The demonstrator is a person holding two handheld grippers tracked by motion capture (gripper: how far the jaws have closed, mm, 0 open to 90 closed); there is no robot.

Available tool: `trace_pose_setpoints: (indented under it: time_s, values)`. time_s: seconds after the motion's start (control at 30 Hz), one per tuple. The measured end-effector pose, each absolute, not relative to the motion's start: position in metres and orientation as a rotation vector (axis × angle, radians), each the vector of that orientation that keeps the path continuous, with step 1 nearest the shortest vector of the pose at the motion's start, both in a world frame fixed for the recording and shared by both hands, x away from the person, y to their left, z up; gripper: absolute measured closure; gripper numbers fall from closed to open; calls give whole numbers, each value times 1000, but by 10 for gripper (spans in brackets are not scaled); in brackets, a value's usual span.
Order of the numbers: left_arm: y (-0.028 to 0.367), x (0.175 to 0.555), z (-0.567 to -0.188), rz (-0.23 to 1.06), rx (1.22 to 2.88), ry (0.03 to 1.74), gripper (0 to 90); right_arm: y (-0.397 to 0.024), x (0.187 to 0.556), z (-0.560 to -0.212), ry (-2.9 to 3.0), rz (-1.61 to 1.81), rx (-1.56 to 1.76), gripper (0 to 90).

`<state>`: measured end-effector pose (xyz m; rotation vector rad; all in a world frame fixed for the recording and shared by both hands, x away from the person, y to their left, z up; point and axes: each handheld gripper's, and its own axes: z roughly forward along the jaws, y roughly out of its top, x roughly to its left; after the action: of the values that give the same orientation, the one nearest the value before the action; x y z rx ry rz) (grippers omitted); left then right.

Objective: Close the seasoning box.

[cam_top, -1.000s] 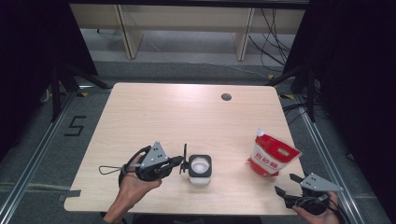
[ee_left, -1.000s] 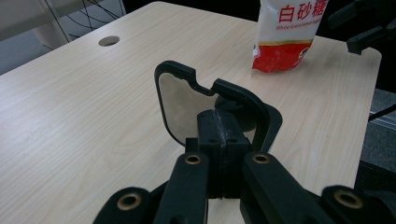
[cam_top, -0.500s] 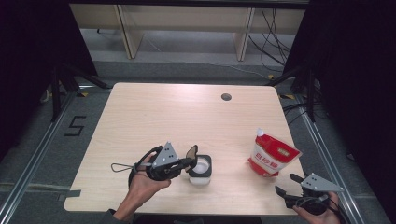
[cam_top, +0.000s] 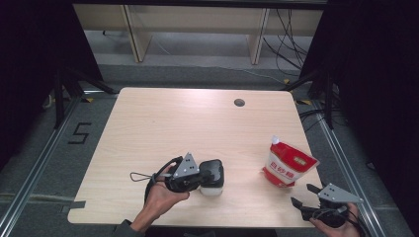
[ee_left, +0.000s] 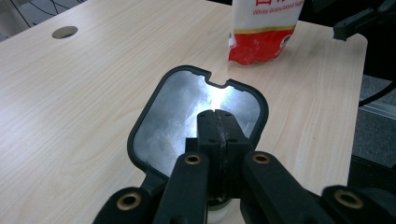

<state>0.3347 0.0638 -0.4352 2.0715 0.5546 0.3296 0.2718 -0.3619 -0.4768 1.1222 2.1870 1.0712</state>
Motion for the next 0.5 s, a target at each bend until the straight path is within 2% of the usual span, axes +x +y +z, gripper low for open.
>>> trace_pose_setpoints:
  time_s: [0.33, 0.5]
  values:
    - [59, 335, -444, 312, 2081, 572, 890, -361, 271, -477, 2186, 1060, 1115, 256]
    - [64, 337, -439, 288, 2032, 605, 762, -361, 271, -477, 2180, 1074, 1134, 256]
